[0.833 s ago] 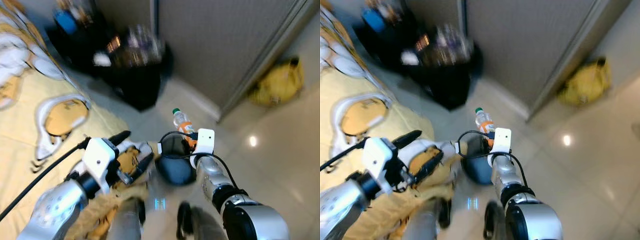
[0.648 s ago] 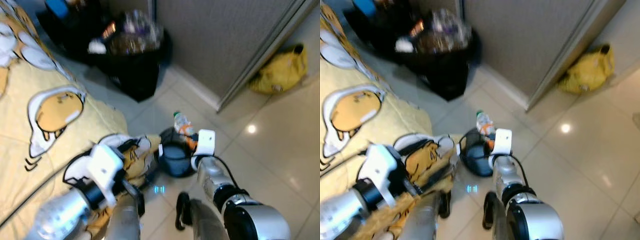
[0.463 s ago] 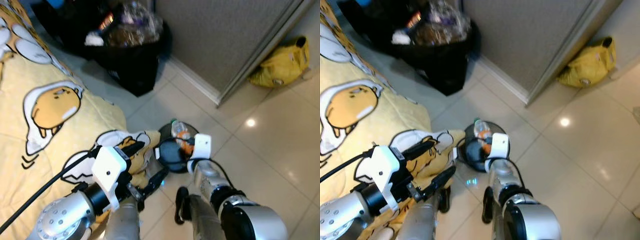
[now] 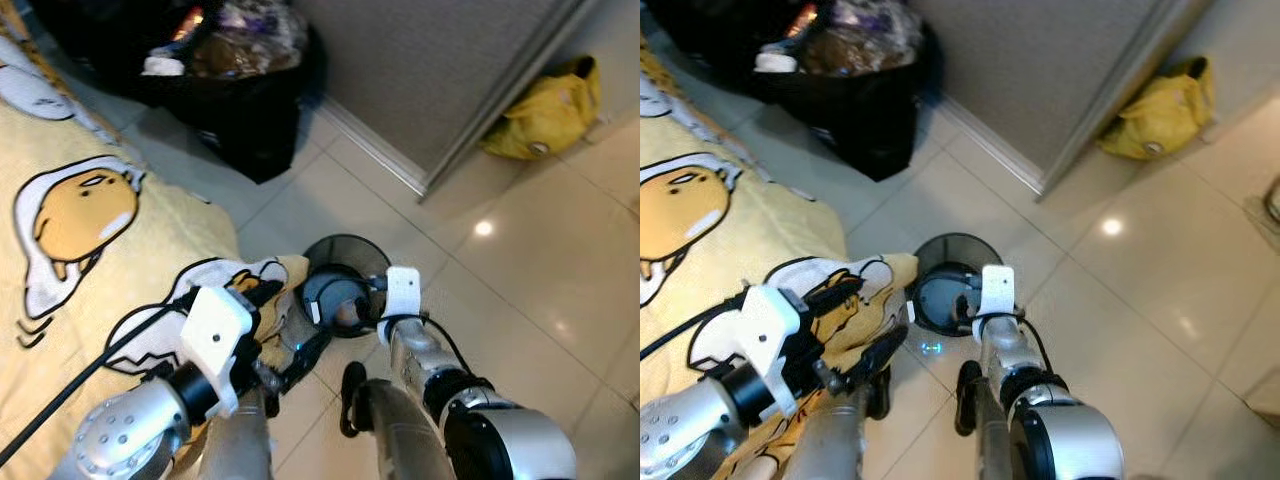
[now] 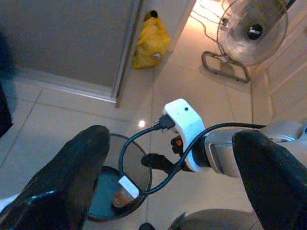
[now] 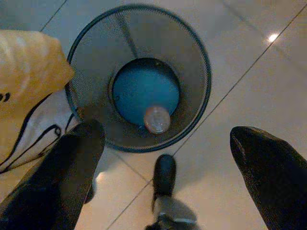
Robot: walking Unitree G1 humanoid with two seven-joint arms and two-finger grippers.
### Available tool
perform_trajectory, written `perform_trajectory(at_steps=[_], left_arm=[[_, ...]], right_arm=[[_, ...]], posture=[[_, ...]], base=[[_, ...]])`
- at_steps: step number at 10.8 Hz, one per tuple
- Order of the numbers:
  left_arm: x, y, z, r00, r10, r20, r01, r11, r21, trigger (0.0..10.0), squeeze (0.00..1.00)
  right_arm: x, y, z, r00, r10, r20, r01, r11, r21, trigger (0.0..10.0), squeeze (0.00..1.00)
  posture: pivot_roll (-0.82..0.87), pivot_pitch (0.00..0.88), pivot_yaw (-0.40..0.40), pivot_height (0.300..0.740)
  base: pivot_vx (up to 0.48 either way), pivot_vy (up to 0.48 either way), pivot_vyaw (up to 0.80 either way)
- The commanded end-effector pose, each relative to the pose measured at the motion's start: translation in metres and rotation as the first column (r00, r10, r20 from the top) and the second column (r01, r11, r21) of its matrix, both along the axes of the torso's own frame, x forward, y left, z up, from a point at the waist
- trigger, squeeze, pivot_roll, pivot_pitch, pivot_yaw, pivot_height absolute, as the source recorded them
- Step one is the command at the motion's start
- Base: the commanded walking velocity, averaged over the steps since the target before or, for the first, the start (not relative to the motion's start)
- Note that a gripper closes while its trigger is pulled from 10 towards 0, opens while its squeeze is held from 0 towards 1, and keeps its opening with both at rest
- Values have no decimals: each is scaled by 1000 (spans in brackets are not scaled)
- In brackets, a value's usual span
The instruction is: Clean up the room
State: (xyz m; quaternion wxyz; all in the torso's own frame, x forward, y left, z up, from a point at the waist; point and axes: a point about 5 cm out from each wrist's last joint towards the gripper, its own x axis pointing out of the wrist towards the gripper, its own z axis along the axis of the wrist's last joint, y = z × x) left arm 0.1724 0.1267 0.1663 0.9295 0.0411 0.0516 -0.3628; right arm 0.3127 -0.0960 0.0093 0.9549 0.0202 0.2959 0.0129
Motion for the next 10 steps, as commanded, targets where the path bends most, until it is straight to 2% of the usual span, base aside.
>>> perform_trajectory(at_steps=[1,3,4,5,6,7,8,9,10], left_arm=[[0,-1,-7,1000,6,-30,-6,1000,4,10000,0],[9,4,-12,998,67,-13,-67,998,14,10000,0],[27,22,-22,961,276,15,-277,960,34,10000,0],[40,35,-31,904,428,-2,-428,904,-11,10000,0],[50,39,-32,857,515,-21,-514,849,-120,10000,0],[57,44,-37,821,571,10,-567,817,-108,10000,0],[62,49,-45,792,610,13,-606,789,-103,10000,0],[65,57,-57,756,654,27,-651,756,-71,10000,0],[66,66,-76,725,687,43,-687,726,-14,10000,0]], right_arm=[[-3,-2,-3,1000,15,10,-14,999,-47,10000,1000],[11,-1,14,991,65,118,-50,991,-125,10000,1000],[24,2,35,958,143,248,-97,977,-188,10000,0],[30,-5,45,934,156,321,-89,973,-213,10000,0],[33,-19,59,882,175,439,-88,973,-212,10000,0],[32,-32,66,853,149,499,-57,979,-195,10000,0],[32,-39,69,859,92,504,-21,989,-146,10000,0],[34,-41,79,828,66,557,-9,994,-105,10000,0],[34,-41,94,768,62,637,-29,998,-63,10000,0]], posture=[[325,435,-66,740],[313,392,-91,740],[275,309,-125,740],[268,232,-152,740],[271,155,-177,740],[262,100,-191,740],[253,39,-210,740],[240,5,-212,740],[233,0,-203,740]], base=[[0,0,0],[0,0,0],[0,0,0],[0,0,0],[0,0,0],[0,0,0],[0,0,0],[0,0,0],[0,0,0]])
